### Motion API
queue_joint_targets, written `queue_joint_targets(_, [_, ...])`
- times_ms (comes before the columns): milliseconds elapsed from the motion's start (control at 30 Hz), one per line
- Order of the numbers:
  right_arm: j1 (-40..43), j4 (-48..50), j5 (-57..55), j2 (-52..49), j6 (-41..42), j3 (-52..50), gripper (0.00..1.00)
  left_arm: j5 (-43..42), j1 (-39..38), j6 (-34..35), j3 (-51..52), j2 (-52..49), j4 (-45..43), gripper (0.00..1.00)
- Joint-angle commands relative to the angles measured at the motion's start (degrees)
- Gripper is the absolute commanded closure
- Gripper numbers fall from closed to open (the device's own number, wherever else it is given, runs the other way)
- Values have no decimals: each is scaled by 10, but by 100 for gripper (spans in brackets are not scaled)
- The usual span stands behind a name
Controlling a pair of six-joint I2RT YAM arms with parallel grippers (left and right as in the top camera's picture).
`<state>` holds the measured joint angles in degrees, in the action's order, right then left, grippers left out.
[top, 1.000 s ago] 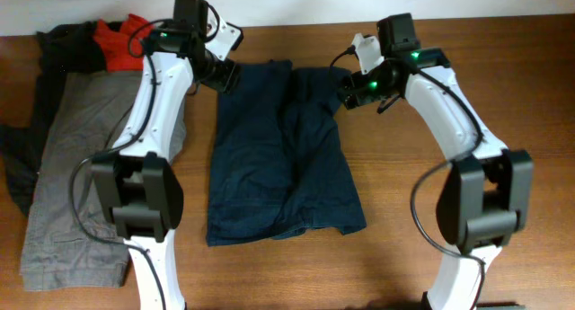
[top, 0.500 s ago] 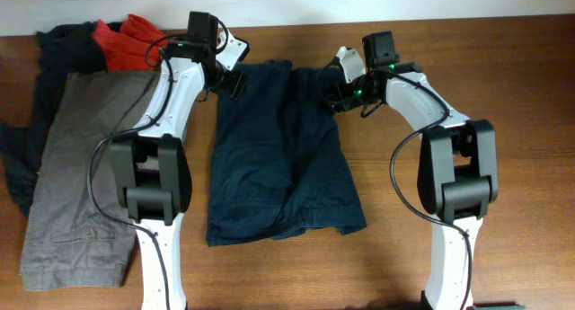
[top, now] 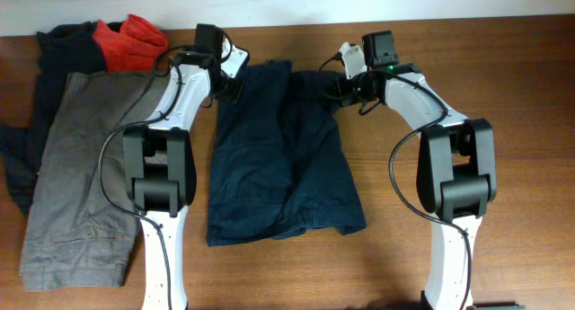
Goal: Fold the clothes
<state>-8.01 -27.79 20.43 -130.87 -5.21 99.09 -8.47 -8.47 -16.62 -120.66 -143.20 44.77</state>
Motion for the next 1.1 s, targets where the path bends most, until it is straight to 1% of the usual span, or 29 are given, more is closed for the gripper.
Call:
queue_joint_targets(0, [2,2,-6,-10,2,-1,93,39,4,23,-3,-19,1,90])
queue_joint_targets(33, [2,2,-6,-10,2,-1,96,52,4,30,-3,-19,0,91])
queue_joint_targets(67, [2,2,-8,-10,4,-1,96,62,4,34,-3,-19,-1,91])
queue_joint_targets(233, [6,-9,-95,-10,64,-1,96,103,5,47,-3,-19,0,92])
queue_joint_targets(367, [29,-31,-95,1,63,15,96,104,9,46,-3,-19,2,92])
queue_joint_targets(533, [66,-87,-60,36,33,80,96,104,16,47,-3,-19,2,93])
queue_joint_targets(600, [69,-126,-59,42,15,143,96,104,17,47,-3,-20,2,93])
queue_joint_targets(700, [62,-154,-60,42,-4,205,96,104,19,49,-3,-20,2,93])
queue_joint_targets(833, [56,-164,-120,42,-3,251,96,105,23,51,-3,-20,2,93])
queue_joint_targets(867, [58,-173,-136,42,3,258,96,105,26,51,-3,-20,2,93])
queue_joint_targets(900, [63,-201,-154,42,12,272,95,114,36,66,-13,-20,13,93])
queue_joint_targets(967, [68,-233,-164,42,12,287,84,120,46,70,-31,-20,36,94])
queue_joint_targets(1000, [71,-257,-166,42,12,298,70,119,51,70,-44,-19,50,94])
queue_joint_targets(1033, [73,-266,-166,42,12,304,67,120,56,70,-58,-19,66,94])
queue_joint_targets(1067, [77,-297,-166,42,12,324,51,120,65,70,-89,-19,98,94])
